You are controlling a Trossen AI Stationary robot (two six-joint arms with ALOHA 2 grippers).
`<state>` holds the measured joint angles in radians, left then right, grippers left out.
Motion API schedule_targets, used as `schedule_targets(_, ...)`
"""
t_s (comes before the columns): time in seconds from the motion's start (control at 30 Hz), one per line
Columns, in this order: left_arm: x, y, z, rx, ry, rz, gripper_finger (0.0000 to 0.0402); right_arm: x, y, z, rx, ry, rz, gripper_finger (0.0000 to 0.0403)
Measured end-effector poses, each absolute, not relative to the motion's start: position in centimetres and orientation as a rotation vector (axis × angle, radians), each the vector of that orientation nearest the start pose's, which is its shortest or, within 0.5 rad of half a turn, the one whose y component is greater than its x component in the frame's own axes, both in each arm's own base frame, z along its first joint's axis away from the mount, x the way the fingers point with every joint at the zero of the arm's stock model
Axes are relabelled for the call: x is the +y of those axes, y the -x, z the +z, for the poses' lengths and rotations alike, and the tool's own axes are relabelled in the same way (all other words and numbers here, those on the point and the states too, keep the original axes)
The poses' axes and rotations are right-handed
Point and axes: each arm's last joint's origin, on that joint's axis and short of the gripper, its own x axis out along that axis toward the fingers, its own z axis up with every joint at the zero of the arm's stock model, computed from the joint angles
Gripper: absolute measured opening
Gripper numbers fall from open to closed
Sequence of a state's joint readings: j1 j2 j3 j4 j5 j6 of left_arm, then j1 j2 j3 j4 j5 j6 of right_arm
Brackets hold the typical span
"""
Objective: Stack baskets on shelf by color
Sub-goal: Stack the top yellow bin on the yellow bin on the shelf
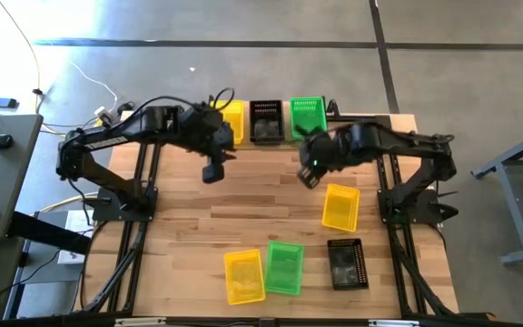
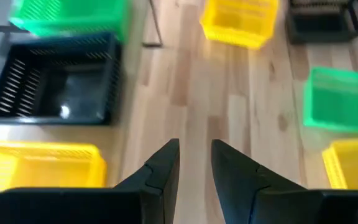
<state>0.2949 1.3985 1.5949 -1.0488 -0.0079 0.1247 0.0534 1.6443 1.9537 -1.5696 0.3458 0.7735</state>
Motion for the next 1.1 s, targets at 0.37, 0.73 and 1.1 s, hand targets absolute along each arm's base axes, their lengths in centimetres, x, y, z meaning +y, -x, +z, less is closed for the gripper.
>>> schedule_targets(0.37, 5.6, -24.2, 36.4, 0.933, 0.071, 0.204, 0.0082, 6.4, -28.8, 35.1, 1.198, -0.519, -0.681, 0.0117)
schedule_targets(0.73, 4.3, -24.6, 35.9, 0.898, 0.061, 0.169, 0.0082, 9.8, -26.6, 28.9, 1.287, -0.676, -0.979, 0.0117)
schedule_targets(1.1, 4.2, -24.6, 35.9, 0.899, 0.059, 0.166, 0.0082, 10.3, -23.8, 25.3, 1.278, -0.628, -1.285, 0.0117)
